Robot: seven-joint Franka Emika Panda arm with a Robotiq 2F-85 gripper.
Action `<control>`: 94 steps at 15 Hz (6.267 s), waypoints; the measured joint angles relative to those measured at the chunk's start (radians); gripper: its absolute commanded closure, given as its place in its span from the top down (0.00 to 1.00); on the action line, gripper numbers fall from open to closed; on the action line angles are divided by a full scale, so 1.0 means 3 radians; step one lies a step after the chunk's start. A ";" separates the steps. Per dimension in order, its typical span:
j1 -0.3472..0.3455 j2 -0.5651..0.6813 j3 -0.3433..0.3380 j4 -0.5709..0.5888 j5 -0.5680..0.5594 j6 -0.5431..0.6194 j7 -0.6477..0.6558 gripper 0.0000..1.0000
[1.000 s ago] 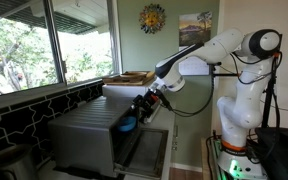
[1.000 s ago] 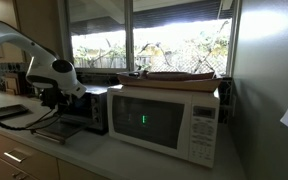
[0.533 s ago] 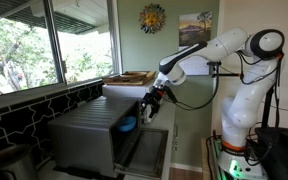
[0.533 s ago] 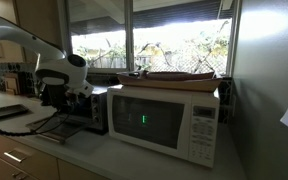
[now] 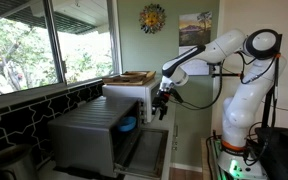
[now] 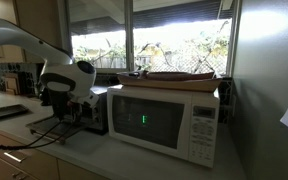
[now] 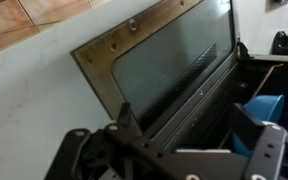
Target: Open the microwave door, put the blue bowl in the microwave and then close the microwave door
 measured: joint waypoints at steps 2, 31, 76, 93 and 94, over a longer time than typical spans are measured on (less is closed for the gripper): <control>-0.0023 0.0055 -0.0033 -0.0074 -0.0004 0.0000 -0.0095 1.00; -0.0274 0.0445 -0.0211 -0.0252 0.1232 -0.0437 -0.0354 1.00; -0.0500 -0.0444 0.0256 -0.0308 0.2341 -0.0168 -0.0542 1.00; -0.0665 -0.1698 0.0328 0.0172 -0.0657 -0.0566 0.0782 1.00; -0.0654 -0.1744 0.0326 0.0219 -0.0782 -0.0649 0.0815 1.00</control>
